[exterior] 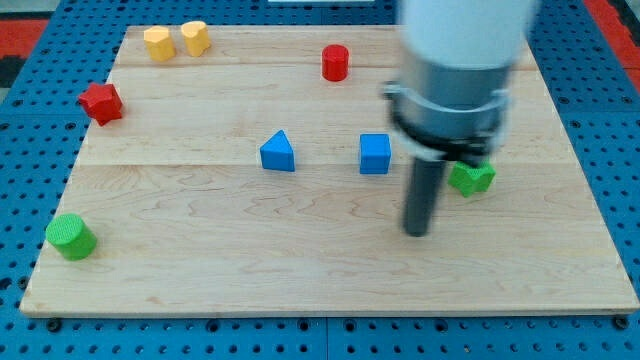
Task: Push the green star into the green circle
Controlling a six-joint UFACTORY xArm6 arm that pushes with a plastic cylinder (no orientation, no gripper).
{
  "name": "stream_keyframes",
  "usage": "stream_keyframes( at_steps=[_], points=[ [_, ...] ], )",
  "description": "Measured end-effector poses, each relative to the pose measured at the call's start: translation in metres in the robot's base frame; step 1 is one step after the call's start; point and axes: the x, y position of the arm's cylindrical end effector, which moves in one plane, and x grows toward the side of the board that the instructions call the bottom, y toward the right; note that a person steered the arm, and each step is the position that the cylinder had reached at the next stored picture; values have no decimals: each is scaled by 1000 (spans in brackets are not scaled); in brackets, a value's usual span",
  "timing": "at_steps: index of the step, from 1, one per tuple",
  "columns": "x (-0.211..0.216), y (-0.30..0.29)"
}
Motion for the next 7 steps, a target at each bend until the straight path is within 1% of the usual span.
stream_keyframes(
  at_steps=[1, 2, 3, 4, 5, 6, 7],
  points=[
    [-26, 98],
    [-57, 128],
    [-69, 65],
    [-70, -2],
    [-53, -81],
    [-49, -166],
    [-74, -177]
  ],
)
